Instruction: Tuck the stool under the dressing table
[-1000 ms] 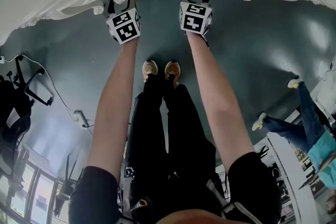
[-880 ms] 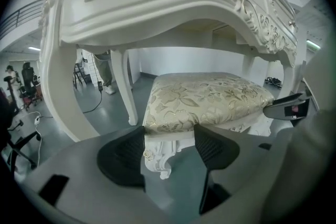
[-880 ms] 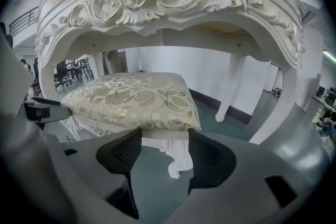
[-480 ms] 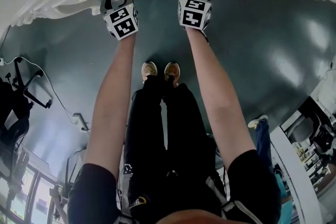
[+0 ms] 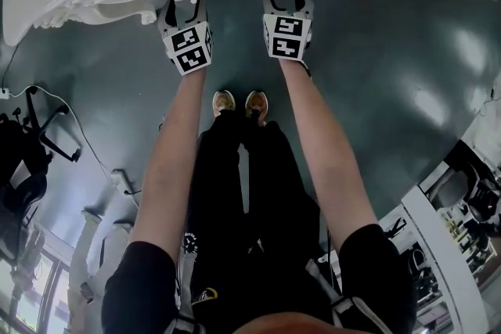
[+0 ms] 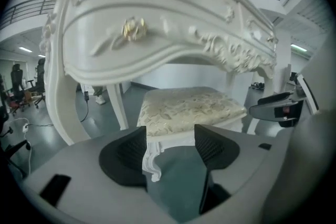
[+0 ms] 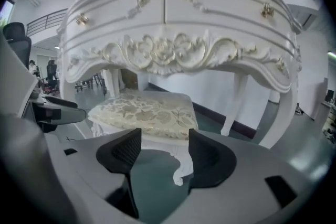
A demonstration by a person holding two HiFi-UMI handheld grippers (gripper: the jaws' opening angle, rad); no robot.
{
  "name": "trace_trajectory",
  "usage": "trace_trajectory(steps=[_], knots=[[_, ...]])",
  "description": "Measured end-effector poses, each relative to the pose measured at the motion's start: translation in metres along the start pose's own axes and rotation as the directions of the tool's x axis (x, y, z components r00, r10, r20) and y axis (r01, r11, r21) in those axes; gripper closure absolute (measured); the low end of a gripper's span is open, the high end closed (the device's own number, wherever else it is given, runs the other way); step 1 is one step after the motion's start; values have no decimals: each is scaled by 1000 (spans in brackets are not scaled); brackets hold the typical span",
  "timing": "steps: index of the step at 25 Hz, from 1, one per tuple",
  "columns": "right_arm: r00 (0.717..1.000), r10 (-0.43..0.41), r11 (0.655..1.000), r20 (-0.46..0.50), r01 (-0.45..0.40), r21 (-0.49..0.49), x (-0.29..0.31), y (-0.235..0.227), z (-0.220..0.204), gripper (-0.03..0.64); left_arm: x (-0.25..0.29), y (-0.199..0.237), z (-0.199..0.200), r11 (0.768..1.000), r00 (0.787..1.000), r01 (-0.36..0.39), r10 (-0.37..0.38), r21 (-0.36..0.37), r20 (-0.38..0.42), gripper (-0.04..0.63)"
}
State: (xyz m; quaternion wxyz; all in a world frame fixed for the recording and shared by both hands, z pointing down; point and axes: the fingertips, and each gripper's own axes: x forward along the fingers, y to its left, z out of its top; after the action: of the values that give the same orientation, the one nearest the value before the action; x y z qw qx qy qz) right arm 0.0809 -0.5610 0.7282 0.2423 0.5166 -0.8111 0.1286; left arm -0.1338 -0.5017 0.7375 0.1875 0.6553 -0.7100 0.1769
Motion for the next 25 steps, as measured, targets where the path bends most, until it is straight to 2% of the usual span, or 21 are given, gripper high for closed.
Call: trace_trajectory(steps=[2,7,12,15,20,23,25], knots=[[998,38,999,44,-37,-29,-33,11,20,314,-35,-13,22,999,998,46,-46,6,45,299],[986,99,992,132,-88,-89,-122,32,96,328,-122,-35,108,986,976,135,-148,94,157,324],[961,133,987,243,-105,-126,-212,46,205,350,-212,-55,220,963,938,194,-237,186,254,354],[939,148,984,311,-108,-141,-264,51,273,368,-263,-60,286,955,911,214,-271,207,311,368],[896,178,979,407,-118,-168,-361,58,367,432,-345,-68,374,940,876,258,-325,223,355,436],[869,205,972,450,-126,-200,-413,70,412,501,-392,-67,417,913,845,311,-392,263,365,494],[849,232,965,476,-137,-225,-444,77,437,587,-421,-69,442,887,816,357,-448,292,364,528]])
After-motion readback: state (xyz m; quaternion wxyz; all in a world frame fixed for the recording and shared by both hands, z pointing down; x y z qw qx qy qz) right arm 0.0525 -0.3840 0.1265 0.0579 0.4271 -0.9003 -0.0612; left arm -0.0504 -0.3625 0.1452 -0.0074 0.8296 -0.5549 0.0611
